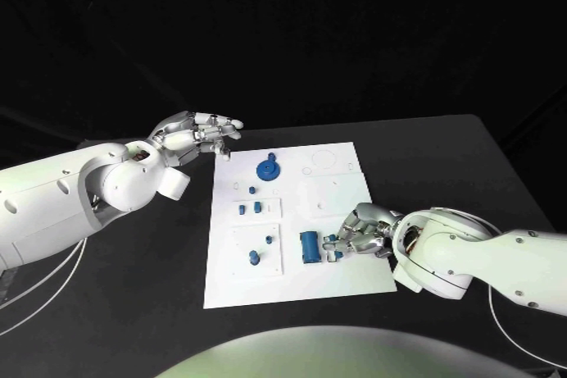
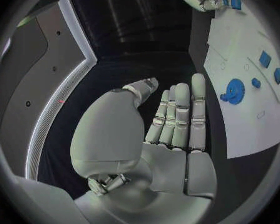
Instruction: Assemble the parts on the task board
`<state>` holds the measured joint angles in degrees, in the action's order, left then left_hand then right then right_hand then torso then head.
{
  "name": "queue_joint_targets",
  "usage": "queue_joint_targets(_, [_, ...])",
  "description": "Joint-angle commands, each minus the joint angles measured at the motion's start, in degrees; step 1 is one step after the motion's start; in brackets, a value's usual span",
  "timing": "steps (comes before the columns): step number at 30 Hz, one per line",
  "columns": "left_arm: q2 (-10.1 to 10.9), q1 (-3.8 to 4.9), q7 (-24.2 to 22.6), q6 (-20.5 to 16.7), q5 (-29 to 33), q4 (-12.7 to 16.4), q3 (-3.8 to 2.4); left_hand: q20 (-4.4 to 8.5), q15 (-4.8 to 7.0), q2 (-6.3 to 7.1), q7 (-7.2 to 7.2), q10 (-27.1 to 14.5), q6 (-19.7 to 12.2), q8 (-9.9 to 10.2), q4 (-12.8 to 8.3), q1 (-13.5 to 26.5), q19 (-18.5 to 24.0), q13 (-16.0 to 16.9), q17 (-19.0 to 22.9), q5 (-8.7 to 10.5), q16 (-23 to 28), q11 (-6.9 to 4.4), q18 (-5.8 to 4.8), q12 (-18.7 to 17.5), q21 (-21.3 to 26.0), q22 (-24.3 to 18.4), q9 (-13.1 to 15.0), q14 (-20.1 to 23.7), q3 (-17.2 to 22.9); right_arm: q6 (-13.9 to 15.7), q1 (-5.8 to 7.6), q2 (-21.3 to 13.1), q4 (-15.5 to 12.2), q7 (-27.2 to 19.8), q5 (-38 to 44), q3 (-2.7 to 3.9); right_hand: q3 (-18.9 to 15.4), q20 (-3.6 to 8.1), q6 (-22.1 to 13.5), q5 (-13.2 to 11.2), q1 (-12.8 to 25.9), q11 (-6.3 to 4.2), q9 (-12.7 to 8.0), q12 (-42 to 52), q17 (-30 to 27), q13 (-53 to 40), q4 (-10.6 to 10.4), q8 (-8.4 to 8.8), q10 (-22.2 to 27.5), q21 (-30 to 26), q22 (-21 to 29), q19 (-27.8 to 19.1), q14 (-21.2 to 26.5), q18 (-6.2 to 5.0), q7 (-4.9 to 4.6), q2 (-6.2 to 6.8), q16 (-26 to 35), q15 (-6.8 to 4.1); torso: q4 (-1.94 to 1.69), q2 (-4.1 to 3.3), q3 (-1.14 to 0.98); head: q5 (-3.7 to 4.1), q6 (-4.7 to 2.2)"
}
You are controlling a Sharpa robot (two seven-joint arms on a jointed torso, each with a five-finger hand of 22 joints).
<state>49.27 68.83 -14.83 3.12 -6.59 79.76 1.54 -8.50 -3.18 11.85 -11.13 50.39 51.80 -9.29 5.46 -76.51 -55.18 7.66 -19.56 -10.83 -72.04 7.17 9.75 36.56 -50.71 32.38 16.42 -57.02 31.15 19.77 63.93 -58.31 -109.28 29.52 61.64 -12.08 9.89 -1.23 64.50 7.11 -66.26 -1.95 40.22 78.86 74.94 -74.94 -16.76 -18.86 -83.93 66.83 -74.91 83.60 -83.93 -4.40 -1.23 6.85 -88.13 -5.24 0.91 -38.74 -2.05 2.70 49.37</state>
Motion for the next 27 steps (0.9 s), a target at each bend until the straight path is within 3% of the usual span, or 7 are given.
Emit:
queue_joint_targets(1, [0.01,0.01,-0.3,0.91,0.29,0.2,-0.03,-0.11,-0.03,-0.37,0.09,-0.37,-0.21,0.22,0.37,0.23,-0.03,-0.07,0.06,0.23,0.31,0.07,0.81,0.28,0.21,-0.07,0.09,0.17,-0.04,-1.36,-0.07,0.34,0.13,0.58,0.48,0.0,-0.35,0.41,0.01,-0.38,0.41,-0.38,0.02,0.23,9.74,-8.36,0.06,-0.37,-3.08,0.27,-8.71,0.15,-5.08,0.18,-0.51,0.0,-0.06,-0.37,-0.01,0.01,0.04,-0.11,0.15])
queue_joint_targets(20, [0.31,0.02,-0.25,0.79,0.28,0.39,-0.03,-0.11,-0.03,-0.37,0.09,-0.37,-0.21,0.22,0.37,0.23,-0.03,-0.07,0.06,0.23,0.31,0.07,0.81,0.28,0.21,-0.07,0.09,0.17,-0.04,-2.72,-0.16,1.44,0.73,0.42,0.51,0.0,-0.45,0.42,0.01,-0.34,0.18,-0.45,0.09,0.18,9.72,-8.33,0.23,-0.46,-3.07,0.2,-8.71,0.14,-5.08,0.16,-0.43,0.15,-0.05,-0.4,0.02,0.03,0.02,-0.46,0.28])
queue_joint_targets(27, [0.33,0.02,-0.24,0.74,0.28,0.4,-0.03,-0.11,-0.03,-0.37,0.09,-0.37,-0.21,0.22,0.37,0.23,-0.03,-0.07,0.06,0.23,0.31,0.07,0.81,0.28,0.21,-0.07,0.09,0.17,-0.04,-2.79,-0.16,1.56,0.92,0.35,0.6,0.0,-1.82,0.46,-0.11,-0.42,1.23,-0.44,0.28,0.09,9.62,-8.31,0.02,-0.71,-3.04,-0.03,-8.71,0.09,-5.05,0.14,-0.45,0.89,-0.01,-0.43,0.01,0.02,-0.02,-0.44,0.25])
